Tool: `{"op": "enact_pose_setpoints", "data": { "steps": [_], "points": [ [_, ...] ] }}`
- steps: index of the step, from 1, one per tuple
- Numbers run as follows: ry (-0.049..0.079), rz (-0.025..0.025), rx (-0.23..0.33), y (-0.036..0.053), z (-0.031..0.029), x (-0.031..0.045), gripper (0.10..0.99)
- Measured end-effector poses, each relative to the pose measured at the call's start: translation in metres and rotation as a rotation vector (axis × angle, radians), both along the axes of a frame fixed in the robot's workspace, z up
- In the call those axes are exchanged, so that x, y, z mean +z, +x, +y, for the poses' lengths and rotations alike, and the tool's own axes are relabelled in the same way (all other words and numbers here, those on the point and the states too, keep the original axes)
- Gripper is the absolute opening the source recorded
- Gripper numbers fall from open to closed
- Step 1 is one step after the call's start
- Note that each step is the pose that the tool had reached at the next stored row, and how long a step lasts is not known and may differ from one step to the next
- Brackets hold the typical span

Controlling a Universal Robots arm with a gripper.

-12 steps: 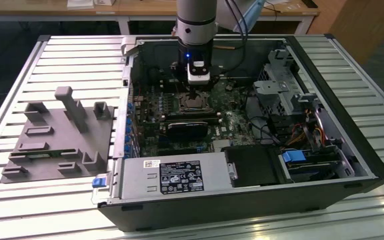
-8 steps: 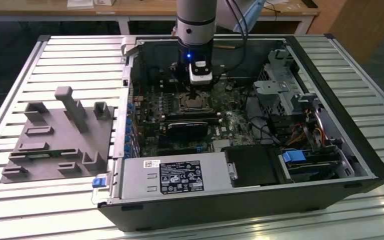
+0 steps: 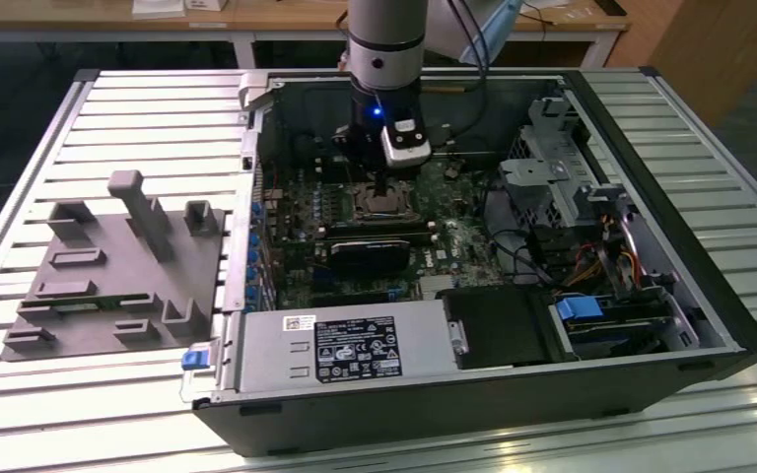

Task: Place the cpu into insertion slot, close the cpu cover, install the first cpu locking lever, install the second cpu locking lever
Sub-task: 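Close the cpu cover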

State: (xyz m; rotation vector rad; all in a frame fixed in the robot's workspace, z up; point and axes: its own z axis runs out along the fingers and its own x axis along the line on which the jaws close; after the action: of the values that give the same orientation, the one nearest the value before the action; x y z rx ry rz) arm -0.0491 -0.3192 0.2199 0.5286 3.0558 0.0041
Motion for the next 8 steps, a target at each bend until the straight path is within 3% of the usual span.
{"op": "enact_pose_setpoints", "data": {
  "steps": [8],
  "points": [
    [0.000, 0.0001, 0.137, -0.0003, 0.0000, -0.0018, 0.102]
  ]
}}
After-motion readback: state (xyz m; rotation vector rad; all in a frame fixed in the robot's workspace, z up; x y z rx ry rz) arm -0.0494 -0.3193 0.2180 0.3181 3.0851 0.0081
